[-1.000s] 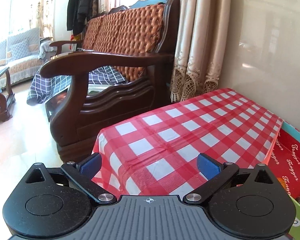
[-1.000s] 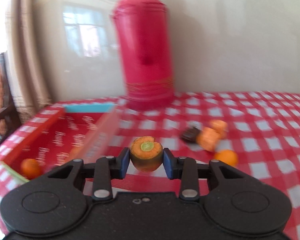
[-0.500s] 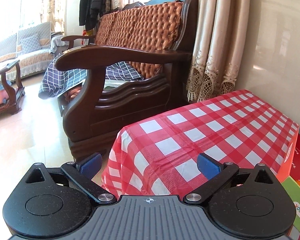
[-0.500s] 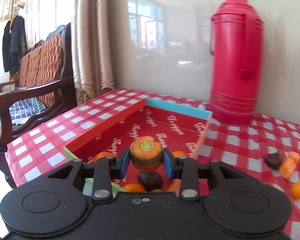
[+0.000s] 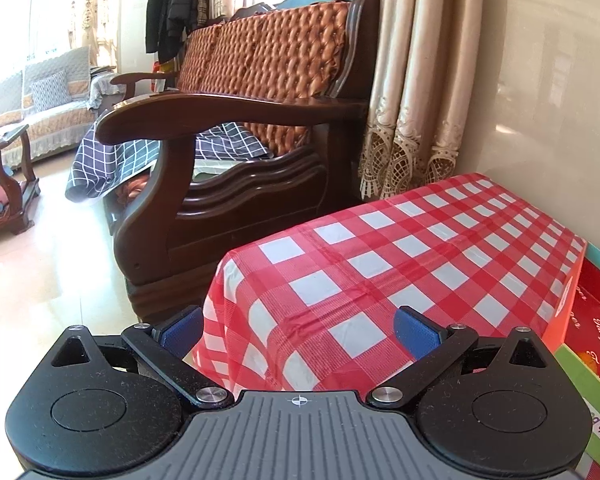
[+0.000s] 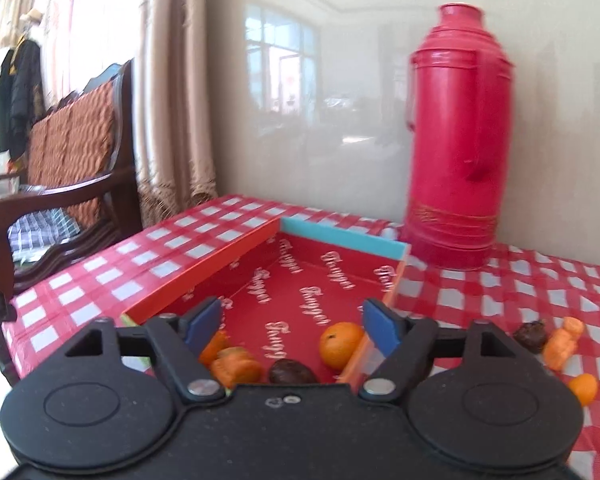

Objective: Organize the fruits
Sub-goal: 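Carry the carrot slice into the red box and open the right gripper, then reach to the small orange on the cloth and grasp it with the left gripper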

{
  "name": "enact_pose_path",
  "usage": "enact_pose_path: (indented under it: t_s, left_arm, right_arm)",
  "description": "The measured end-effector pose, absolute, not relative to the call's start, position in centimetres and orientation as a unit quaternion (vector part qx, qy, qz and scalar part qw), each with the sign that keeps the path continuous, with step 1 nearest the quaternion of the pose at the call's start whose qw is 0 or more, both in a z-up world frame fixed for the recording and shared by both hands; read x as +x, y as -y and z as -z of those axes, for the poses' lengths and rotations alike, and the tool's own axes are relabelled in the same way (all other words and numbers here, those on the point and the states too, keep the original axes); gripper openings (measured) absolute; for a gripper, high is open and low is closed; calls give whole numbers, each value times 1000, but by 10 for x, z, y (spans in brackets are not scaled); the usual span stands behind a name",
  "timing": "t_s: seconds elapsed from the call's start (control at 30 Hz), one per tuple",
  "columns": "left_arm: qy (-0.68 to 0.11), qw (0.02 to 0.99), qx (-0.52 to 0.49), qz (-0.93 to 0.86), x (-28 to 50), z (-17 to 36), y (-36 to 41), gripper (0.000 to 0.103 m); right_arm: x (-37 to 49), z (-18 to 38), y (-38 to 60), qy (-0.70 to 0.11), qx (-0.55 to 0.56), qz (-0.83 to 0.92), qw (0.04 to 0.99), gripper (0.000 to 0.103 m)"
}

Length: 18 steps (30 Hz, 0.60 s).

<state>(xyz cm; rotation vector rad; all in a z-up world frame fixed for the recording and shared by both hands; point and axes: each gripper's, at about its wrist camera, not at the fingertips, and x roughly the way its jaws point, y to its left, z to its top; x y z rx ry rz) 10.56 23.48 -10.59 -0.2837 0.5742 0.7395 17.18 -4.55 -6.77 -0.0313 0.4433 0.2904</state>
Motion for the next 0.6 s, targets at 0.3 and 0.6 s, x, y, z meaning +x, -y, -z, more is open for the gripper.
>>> enact_pose_path:
  t_s: [0.3,0.6]
  left_arm:
    - [-279,892,-120,-335,113,102,-211,101]
    - [-277,909,-88,-298,124,95,-170,101]
  right_arm:
    - [163,60,103,-199,-1,-69,977,80]
    - [147,64,151,-167,0,48,985,90]
